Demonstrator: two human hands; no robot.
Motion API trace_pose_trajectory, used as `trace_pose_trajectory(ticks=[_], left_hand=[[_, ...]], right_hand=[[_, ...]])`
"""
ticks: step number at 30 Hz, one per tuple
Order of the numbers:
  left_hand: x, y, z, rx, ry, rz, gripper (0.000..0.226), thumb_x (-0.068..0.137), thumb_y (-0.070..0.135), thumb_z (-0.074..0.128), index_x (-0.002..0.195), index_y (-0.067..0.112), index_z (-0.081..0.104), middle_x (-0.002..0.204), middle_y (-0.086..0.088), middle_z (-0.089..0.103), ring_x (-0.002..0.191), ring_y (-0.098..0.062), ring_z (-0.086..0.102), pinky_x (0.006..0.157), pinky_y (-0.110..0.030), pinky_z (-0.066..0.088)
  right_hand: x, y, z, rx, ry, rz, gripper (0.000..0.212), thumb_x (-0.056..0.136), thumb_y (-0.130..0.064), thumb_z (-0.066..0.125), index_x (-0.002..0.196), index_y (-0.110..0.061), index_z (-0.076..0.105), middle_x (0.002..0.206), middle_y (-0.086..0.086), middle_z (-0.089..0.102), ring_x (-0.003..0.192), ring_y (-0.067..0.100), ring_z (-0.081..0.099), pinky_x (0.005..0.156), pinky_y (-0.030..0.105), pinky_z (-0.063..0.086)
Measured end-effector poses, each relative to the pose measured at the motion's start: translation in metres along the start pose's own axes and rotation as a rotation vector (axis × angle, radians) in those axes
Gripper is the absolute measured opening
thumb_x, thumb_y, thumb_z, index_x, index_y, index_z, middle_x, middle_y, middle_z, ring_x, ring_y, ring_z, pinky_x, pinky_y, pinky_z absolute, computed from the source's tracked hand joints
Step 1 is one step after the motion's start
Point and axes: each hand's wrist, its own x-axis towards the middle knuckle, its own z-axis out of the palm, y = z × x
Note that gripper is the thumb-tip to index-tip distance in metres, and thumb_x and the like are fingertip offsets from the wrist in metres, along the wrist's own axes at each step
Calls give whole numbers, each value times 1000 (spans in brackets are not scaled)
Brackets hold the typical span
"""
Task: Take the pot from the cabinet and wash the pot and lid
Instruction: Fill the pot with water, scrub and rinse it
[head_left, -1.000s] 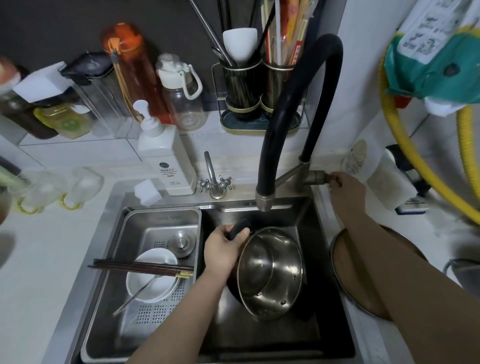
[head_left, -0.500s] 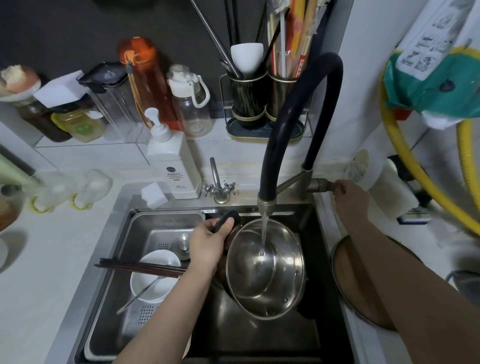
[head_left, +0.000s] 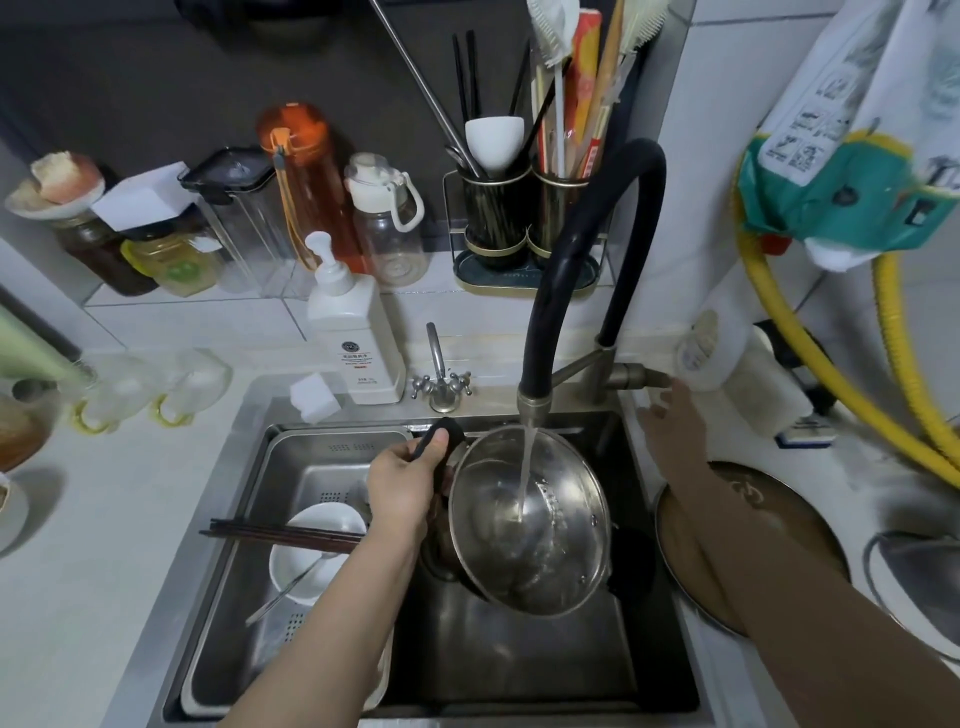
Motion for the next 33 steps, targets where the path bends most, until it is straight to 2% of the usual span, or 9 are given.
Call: trace_pose_trajectory(ticks=[3, 6, 13, 15, 19, 24, 28, 31, 33], left_hand=[[-5, 8, -6, -63, -5, -10, 25, 84, 19, 69, 65, 8, 58, 46, 0, 60, 46, -18, 54, 55, -27, 50], [-7, 17, -14, -130, -4, -56, 28, 87, 14, 65, 63, 8, 51, 40, -2, 55, 31, -10, 51, 38, -18, 47], [-9, 24, -47, -210, -21, -146, 20, 85, 16, 67, 74, 5, 55, 59, -13, 61, 38, -18, 51, 39, -20, 46], [-9, 23, -57, -159, -47, -153, 18, 86, 17, 66, 76, 7, 55, 51, -10, 61, 35, -16, 50, 37, -18, 44], [-9, 23, -71, -97, -101, -144, 11, 92, 10, 57, 82, 14, 53, 38, 1, 58, 27, -10, 49, 31, -15, 42], [-8, 8, -59, -33, -248, -210, 16, 92, 9, 55, 104, -1, 59, 57, -11, 65, 36, -16, 57, 38, -24, 50], [-14, -8, -58, -22, -302, -246, 12, 91, 7, 56, 99, 0, 60, 70, -19, 63, 38, -20, 58, 41, -28, 52], [-9, -11, -74, -26, -263, -250, 10, 92, 7, 54, 91, 0, 60, 53, -15, 61, 35, -20, 55, 37, -24, 49], [-3, -7, -84, -26, -234, -259, 13, 94, 10, 51, 88, 1, 59, 45, -11, 58, 32, -19, 51, 36, -20, 45]], right_hand=[[-30, 6, 0, -77, -129, 27, 51, 93, -15, 53, 140, -4, 36, 139, 18, 48, 126, 32, 46, 104, 36, 34], [-67, 22, 3, -195, -251, 24, 48, 93, -17, 55, 137, -4, 43, 142, 16, 46, 130, 31, 43, 105, 33, 33], [-129, 40, 7, 142, -116, 174, 44, 91, -22, 58, 132, -9, 47, 129, 9, 56, 118, 27, 54, 103, 45, 44], [-132, 44, 14, 205, -103, 237, 44, 90, -27, 58, 131, -11, 50, 125, 14, 60, 114, 33, 58, 97, 54, 48], [-137, 37, 16, 257, -36, 251, 39, 92, -27, 55, 128, -12, 55, 124, 13, 61, 115, 34, 57, 98, 55, 47], [-173, 28, -14, 304, 92, 242, 18, 96, -19, 49, 107, -22, 62, 103, 10, 67, 96, 31, 63, 91, 52, 51], [-201, 34, -27, 363, 116, 227, 16, 96, -12, 49, 101, -18, 62, 96, 11, 67, 89, 31, 65, 76, 52, 57], [-210, 28, -13, 443, 69, 299, 16, 95, -11, 51, 108, -14, 60, 97, 10, 64, 88, 29, 64, 70, 45, 59], [-205, 30, 1, 424, 71, 296, 29, 88, -30, 60, 115, -20, 60, 109, 11, 65, 102, 31, 63, 82, 53, 56]])
